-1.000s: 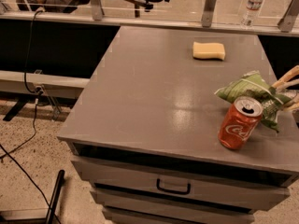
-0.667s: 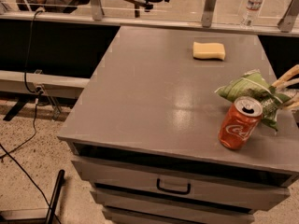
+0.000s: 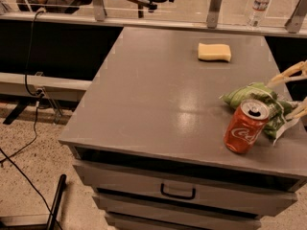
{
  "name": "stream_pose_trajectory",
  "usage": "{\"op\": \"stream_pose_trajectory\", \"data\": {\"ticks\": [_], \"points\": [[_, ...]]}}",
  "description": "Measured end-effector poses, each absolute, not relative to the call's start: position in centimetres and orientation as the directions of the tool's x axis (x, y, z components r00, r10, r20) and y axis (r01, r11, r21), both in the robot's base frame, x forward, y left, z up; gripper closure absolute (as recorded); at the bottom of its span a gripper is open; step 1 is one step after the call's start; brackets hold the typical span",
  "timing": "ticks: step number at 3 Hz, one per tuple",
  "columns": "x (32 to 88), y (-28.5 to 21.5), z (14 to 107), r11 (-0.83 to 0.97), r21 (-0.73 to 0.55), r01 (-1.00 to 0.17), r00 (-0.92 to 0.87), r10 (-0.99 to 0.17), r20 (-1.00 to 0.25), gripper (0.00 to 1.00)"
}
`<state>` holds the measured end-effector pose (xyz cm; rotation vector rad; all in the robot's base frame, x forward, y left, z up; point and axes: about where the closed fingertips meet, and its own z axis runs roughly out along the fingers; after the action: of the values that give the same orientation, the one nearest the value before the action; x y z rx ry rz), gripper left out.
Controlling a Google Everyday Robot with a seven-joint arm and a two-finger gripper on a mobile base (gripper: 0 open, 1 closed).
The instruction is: Move green jalapeno chip bag near coke can
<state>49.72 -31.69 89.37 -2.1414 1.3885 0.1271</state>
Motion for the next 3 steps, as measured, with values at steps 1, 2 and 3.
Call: {"op": "stream_pose_trajectory", "data": {"ticks": [1,2,3], "points": [[50.1,-31.6,89.3,-0.289,-0.420,-0.860,0.455,-0.808,-0.376,0.00],[50.7,-32.0,90.1,-0.258,-0.450,-0.855,0.440,-0.820,-0.365,0.00],[51.1,-33.3,92.6,-0.210,-0.478,-0.853,0.393,-0.861,-0.322,0.00]]}}
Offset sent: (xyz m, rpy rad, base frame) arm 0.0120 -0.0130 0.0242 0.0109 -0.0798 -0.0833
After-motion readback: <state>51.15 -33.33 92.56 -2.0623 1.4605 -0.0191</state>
